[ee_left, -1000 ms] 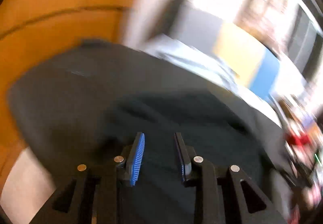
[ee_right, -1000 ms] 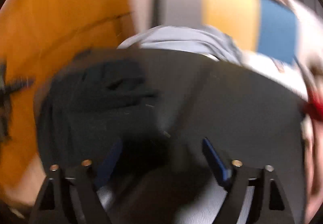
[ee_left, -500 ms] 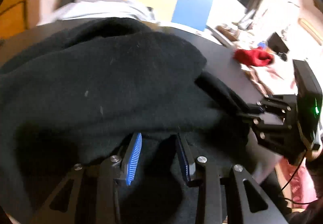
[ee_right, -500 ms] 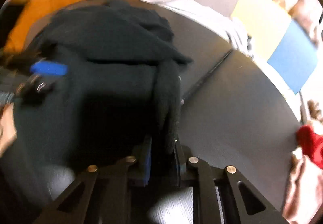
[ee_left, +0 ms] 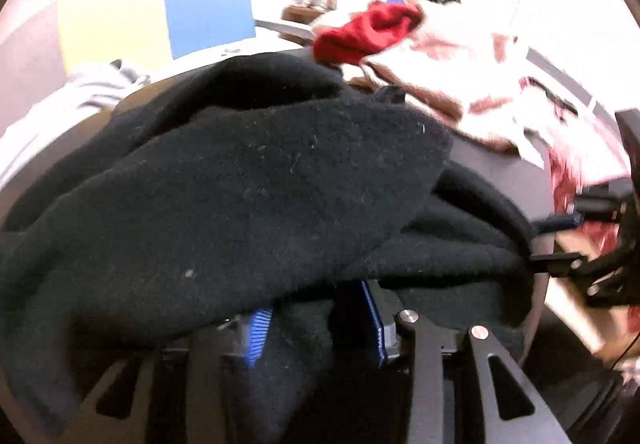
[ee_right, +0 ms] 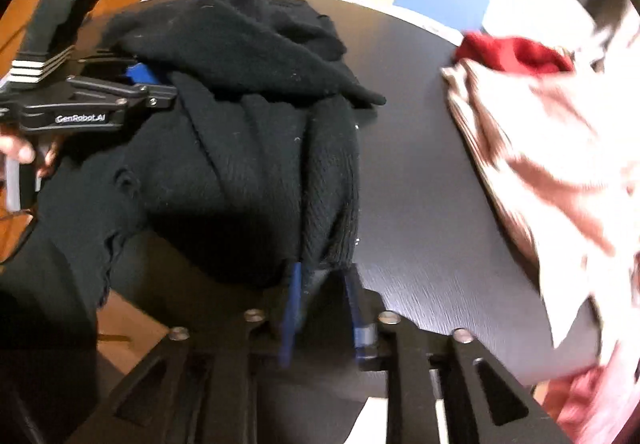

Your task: Fold clothes

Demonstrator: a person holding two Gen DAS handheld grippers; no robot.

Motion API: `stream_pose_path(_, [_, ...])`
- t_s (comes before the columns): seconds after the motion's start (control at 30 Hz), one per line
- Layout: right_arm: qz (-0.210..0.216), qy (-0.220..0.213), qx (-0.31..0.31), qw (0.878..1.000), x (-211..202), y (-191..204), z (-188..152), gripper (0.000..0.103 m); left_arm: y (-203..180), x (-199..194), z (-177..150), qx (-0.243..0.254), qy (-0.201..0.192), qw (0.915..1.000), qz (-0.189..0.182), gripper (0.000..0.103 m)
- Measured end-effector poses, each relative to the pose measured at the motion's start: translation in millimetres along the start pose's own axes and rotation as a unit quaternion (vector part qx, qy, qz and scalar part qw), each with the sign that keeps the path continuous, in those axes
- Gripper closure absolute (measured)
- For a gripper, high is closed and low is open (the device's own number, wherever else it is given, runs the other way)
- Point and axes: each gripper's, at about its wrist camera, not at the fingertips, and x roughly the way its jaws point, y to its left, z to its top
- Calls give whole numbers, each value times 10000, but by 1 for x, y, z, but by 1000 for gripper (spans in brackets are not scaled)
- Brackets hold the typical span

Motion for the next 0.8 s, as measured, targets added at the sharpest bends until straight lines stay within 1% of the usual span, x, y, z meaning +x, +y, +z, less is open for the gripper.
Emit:
stream_pose_path(0.03, [97,-12,145,9998,-2,-6,-2,59,2,-4,-4,128,48,9999,98,62])
stream_pose_path(0.07, [218,-72,294,9993,-3,-12,-3,45,7,-10,-11,159,86,9997,190,61])
stream_pose_path(0.1, [339,-131,442,9984,-3,-18,-3,37,16,-17,-19,122,136,9995,275,60])
stream_pose_path(0.2, [701,-310,886,9931,-6,-36,-4,36,51,-52,-50,-275,108,9987,415,62])
stream_pose_path(0.27, [898,-501,1145,9881,-10,-46,-3,36,77,-69,-71,-700,224,9952,645,61])
stream_pose_path(0.3, [923,-701,1192,9861,-14,-49,1,36,90,-76,-82,-932,307,9921,784,61])
stream_pose_path(0.33, [949,-880,1212,9842,-18,-51,7,35,104,-85,-92,-1204,340,9867,1035,60])
stream_pose_path(0.37, [996,-1036,1209,9822,-19,-52,15,33,116,-93,-98,-1496,312,9807,1219,65])
stream_pose_path(0.4, [1082,-1130,1168,9808,-18,-50,24,30,125,-102,-101,-1892,241,9753,1114,66])
stream_pose_path(0.43, [1182,-1177,1113,9797,-15,-48,31,29,132,-110,-102,-2327,58,9694,780,66])
stream_pose_path(0.5, [1381,-1272,1001,9771,-9,-43,46,26,130,-123,-97,-2829,-469,9579,-131,64])
stream_pose_path(0.53, [1449,-1290,916,9767,-6,-39,52,26,125,-125,-91,-2930,-651,9525,-522,63])
stream_pose_path(0.57, [1480,-1275,795,9775,-2,-34,55,24,116,-122,-83,-2932,-755,9493,-845,63])
stream_pose_path(0.6, [1511,-1259,674,9781,1,-28,58,22,107,-117,-74,-2957,-829,9441,-1197,62])
stream_pose_path(0.63, [1541,-1243,553,9786,5,-23,62,22,98,-107,-66,-3009,-787,9383,-1515,61])
stream_pose_path(0.7, [1552,-1191,375,9800,9,-10,60,20,79,-84,-53,-3116,-533,9265,-2039,61])
stream_pose_path(0.73, [1530,-1179,321,9806,5,0,53,20,71,-74,-48,-3157,-424,9213,-2229,60])
stream_pose_path(0.8, [1511,-1173,342,9809,10,5,46,19,56,-54,-38,-3228,-131,9149,-2419,60])
